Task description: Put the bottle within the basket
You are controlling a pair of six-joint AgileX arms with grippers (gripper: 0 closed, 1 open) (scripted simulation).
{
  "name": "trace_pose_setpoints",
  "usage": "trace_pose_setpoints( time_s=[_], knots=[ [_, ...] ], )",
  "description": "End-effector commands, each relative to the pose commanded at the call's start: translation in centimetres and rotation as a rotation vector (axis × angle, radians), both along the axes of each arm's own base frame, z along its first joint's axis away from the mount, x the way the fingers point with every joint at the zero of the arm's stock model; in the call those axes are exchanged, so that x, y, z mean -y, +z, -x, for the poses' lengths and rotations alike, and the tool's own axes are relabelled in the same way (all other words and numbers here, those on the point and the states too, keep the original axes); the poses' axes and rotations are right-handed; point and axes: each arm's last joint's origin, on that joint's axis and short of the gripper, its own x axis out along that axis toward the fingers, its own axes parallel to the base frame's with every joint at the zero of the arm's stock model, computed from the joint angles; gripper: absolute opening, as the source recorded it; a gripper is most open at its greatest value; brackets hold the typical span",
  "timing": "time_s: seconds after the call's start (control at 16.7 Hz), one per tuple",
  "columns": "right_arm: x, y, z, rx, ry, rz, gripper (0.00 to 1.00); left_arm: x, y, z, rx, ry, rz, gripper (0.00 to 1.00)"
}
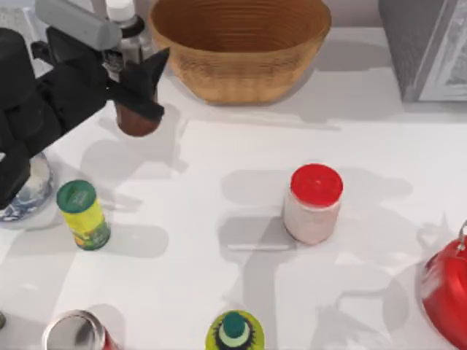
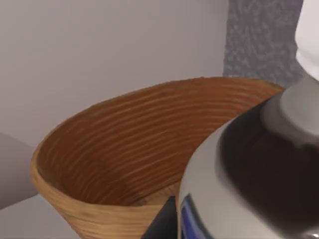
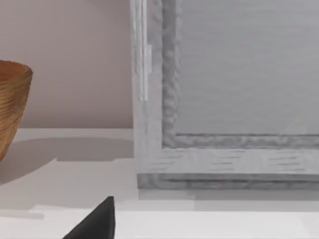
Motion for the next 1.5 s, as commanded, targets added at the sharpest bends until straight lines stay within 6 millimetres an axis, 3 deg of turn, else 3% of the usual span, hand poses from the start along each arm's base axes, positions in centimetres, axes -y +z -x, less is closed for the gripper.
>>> trace_pose_setpoints(
  time_s=[0.24,0.42,0.6,0.78,1.02,1.38,1.5],
  knots=[
    [0.0,0.0,0.0,0.0,0.0,0.0,1.0,5.8,4.0,-6.4,0.04,0.194,-0.016,0.0],
    [0.0,0.0,0.0,0.0,0.0,0.0,1.0,10.9,7.7,-9.9,0.073,0.342,0.001,0.0],
    [0.0,0.0,0.0,0.0,0.0,0.0,1.0,15.4,10.3,-11.6,0.066,0.474,0.019,0.0],
    [0.0,0.0,0.0,0.0,0.0,0.0,1.0,18.5,11.3,-11.9,0.038,0.586,0.018,0.0],
    [0.0,0.0,0.0,0.0,0.0,0.0,1.0,20.1,11.8,-12.0,0.02,0.673,0.021,0.0],
    [0.0,0.0,0.0,0.0,0.0,0.0,1.0,19.9,11.8,-12.2,0.021,0.678,0.021,0.0],
    [0.0,0.0,0.0,0.0,0.0,0.0,1.0,20.0,11.0,-13.0,0.02,0.679,0.018,0.0]
  ],
)
